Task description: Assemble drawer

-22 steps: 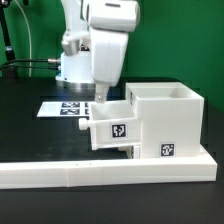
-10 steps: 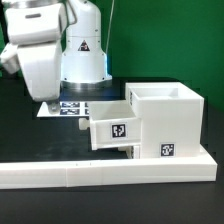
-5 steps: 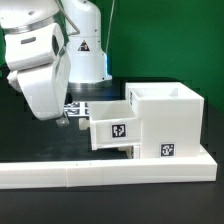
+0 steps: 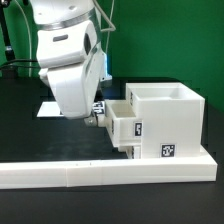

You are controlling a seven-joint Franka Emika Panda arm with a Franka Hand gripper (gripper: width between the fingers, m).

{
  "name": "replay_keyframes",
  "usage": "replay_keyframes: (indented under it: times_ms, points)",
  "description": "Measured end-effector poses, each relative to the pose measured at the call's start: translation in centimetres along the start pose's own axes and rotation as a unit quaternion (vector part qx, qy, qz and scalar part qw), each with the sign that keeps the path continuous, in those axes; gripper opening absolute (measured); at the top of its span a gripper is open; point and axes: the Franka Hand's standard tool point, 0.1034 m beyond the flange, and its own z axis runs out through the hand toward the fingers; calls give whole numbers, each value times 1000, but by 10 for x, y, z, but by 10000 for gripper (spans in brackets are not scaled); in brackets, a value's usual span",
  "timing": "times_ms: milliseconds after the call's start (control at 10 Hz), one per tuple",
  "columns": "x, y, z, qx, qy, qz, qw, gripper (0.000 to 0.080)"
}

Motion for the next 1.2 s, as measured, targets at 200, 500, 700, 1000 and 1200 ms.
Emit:
replay_keyframes:
  times_ms: [200,500,700,1000,1200]
  points:
    - [15,-3,3,4,2,14,1000,648]
    - [34,-8,11,7,-2,54,998,648]
    - [34,-9,11,7,-7,63,998,648]
    - [6,-30,3,10,-14,77,997,648]
    - [1,-39,3,9,-16,81,997,648]
